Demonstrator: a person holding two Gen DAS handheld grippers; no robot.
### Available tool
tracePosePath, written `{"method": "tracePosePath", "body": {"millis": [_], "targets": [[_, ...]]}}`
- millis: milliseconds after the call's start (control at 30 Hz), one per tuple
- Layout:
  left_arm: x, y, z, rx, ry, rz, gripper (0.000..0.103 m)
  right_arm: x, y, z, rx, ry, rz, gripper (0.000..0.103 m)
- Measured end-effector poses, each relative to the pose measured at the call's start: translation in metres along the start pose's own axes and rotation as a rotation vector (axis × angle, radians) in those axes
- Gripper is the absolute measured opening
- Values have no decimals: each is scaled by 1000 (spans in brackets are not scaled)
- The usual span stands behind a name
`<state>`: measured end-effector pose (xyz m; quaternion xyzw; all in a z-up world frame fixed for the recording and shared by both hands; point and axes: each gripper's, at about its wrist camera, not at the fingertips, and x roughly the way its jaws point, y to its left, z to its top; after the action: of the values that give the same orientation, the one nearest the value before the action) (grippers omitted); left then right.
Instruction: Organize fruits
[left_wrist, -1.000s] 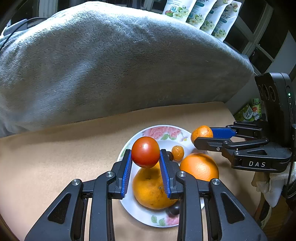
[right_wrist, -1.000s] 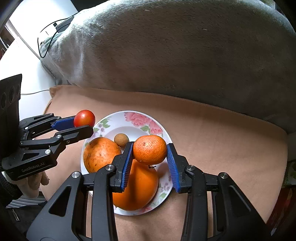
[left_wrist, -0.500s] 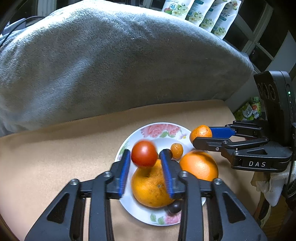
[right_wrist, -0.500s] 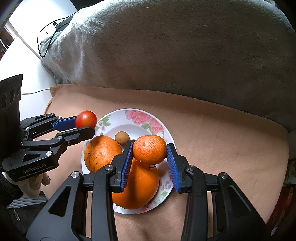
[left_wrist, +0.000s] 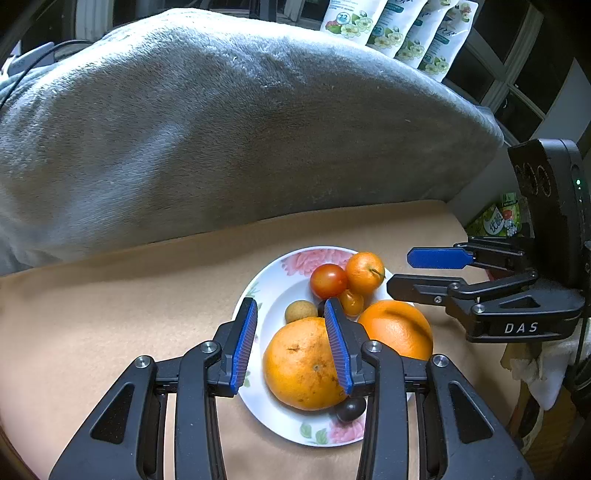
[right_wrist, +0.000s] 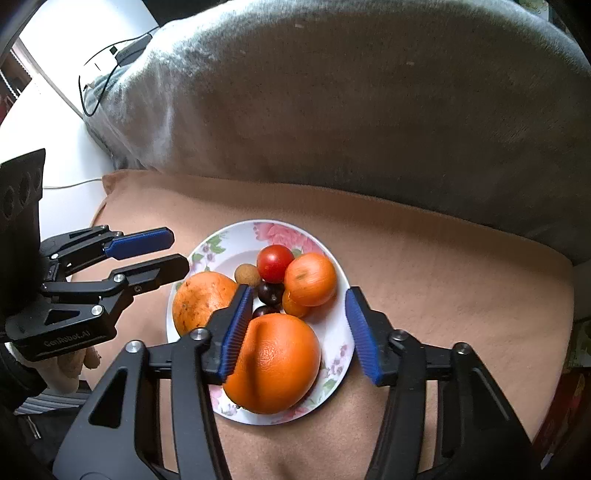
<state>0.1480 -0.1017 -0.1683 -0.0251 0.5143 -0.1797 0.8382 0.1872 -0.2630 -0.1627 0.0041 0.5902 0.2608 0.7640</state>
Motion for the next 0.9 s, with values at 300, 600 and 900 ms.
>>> {"method": "tracePosePath", "body": {"millis": [300,600,900], "targets": [[-11,2,0,-1,-15,11,49,-10,-4,-3,12,-19,-12,62],[-19,1,-2,6,-25,33,69,-20,-8,-5,23,-40,-54,77],[-23,2,-4,7,-21,53,71,-30,-8,-7,31,-53,-65,79]]}}
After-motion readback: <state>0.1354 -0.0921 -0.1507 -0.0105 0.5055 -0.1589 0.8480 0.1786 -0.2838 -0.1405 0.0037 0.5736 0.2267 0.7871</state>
